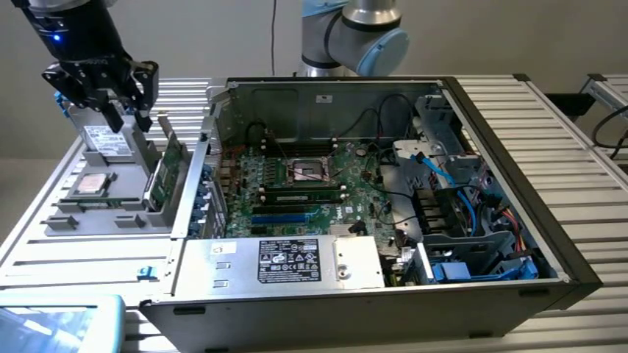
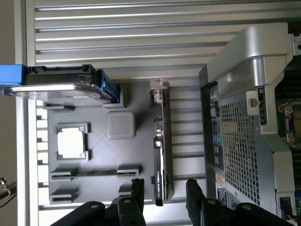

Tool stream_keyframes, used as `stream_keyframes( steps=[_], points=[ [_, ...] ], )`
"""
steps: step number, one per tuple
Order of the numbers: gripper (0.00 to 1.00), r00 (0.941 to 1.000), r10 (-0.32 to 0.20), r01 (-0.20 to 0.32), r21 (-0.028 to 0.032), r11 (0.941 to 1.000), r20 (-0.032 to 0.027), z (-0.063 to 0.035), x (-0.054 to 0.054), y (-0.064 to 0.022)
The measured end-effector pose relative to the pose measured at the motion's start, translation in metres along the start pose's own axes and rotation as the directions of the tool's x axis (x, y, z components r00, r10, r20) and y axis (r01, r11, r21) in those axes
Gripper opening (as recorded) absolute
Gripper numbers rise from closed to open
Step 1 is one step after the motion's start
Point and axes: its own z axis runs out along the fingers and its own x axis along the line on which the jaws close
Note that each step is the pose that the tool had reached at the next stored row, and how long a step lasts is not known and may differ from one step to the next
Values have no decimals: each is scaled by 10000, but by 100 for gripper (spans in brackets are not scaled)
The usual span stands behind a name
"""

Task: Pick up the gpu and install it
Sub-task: 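Pick up the gpu and move the gpu toward the slot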

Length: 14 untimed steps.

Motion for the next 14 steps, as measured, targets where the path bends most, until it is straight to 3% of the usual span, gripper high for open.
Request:
stream_keyframes(
  steps=[3, 5, 7, 11, 14],
  points=[
    [49, 10000, -2, 2, -1, 10000, 3, 54, 13, -9],
    [49, 10000, 1, -1, -36, 10000, 2, 85, 25, -23],
    [49, 10000, 5, -5, -121, 9999, 3, 104, 48, -36],
    [49, 10000, 8, -7, -351, 9994, 28, 133, 81, -64],
    [49, 9999, 6, -1, -394, 9992, 120, 165, 91, -93]
  ],
)
